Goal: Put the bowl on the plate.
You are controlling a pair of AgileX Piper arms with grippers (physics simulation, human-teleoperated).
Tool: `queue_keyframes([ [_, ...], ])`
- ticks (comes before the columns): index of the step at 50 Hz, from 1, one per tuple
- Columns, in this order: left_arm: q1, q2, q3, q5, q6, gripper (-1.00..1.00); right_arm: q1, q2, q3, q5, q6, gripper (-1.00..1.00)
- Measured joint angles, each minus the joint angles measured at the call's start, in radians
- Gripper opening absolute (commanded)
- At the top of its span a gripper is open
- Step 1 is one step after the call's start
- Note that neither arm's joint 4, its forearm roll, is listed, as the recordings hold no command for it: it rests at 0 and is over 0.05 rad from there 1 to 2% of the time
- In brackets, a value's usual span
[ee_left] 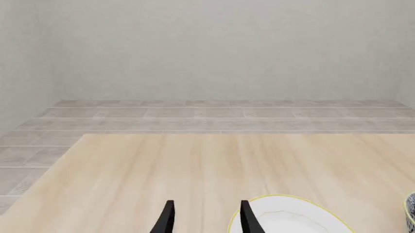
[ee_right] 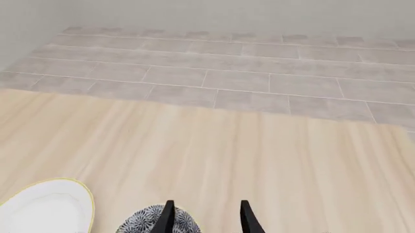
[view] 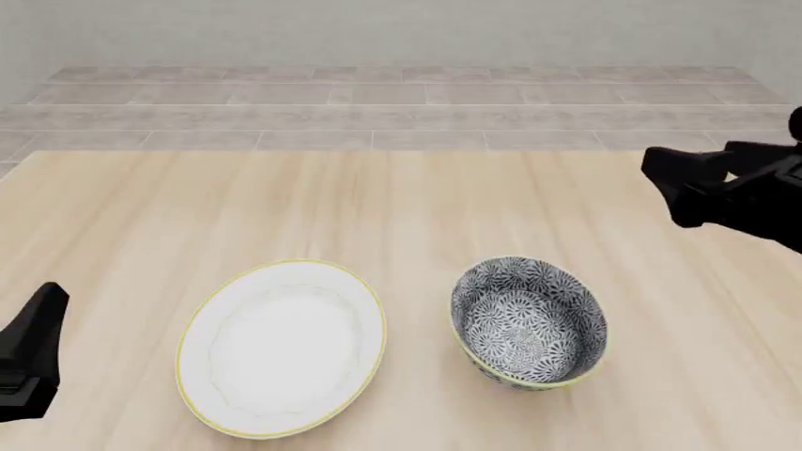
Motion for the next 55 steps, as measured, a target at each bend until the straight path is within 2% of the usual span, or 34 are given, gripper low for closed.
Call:
queue_keyframes([
  [9, 0.0, 0.0, 0.0, 0.0, 0.0, 1.0, 0.025, 0.077, -0.031, 0.009, 0.036, 1.0],
  [23, 0.0, 0.0, 0.0, 0.0, 0.0, 1.0, 0.042, 0.17, -0.045, 0.017, 0.053, 1.0],
  [45, 0.0, 0.0, 0.0, 0.0, 0.0, 1.0, 0.046, 0.234, -0.007, -0.002, 0.058, 1.0],
  [55, 0.0, 0.0, 0.0, 0.0, 0.0, 1.0, 0.051, 0.261, 0.031, -0.035, 0.084, 1.0],
])
